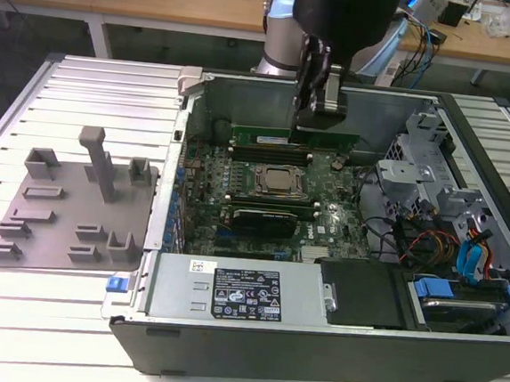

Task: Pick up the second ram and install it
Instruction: 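Pick up the second ram and move it above second insertion slot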

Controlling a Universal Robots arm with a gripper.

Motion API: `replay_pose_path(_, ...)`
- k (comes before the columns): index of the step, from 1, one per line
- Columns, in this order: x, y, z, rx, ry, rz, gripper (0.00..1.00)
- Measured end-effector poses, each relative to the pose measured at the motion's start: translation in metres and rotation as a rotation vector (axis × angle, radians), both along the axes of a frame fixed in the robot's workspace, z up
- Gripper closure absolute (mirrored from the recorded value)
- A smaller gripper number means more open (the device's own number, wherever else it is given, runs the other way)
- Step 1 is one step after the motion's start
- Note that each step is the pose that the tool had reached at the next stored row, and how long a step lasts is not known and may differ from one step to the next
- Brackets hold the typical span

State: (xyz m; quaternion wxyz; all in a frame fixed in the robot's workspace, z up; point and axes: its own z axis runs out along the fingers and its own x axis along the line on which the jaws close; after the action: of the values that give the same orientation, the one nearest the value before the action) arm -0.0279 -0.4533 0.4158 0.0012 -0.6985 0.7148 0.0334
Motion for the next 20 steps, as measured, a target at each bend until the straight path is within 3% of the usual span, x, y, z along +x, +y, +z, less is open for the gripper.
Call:
replay_pose_path(2,0.006,0.0000,0.0000,-0.0001,0.0000,0.000,0.89)
replay_pose_path(7,0.008,0.0001,-0.0001,0.0001,0.0000,0.000,0.89)
replay_pose_path(12,0.022,0.0004,-0.0017,-0.0004,0.0000,0.000,0.89)
replay_pose_path(17,0.041,0.0008,-0.0033,-0.0004,0.0004,0.000,0.89)
replay_pose_path(20,0.062,0.0015,-0.0043,-0.0003,0.0013,0.000,0.89)
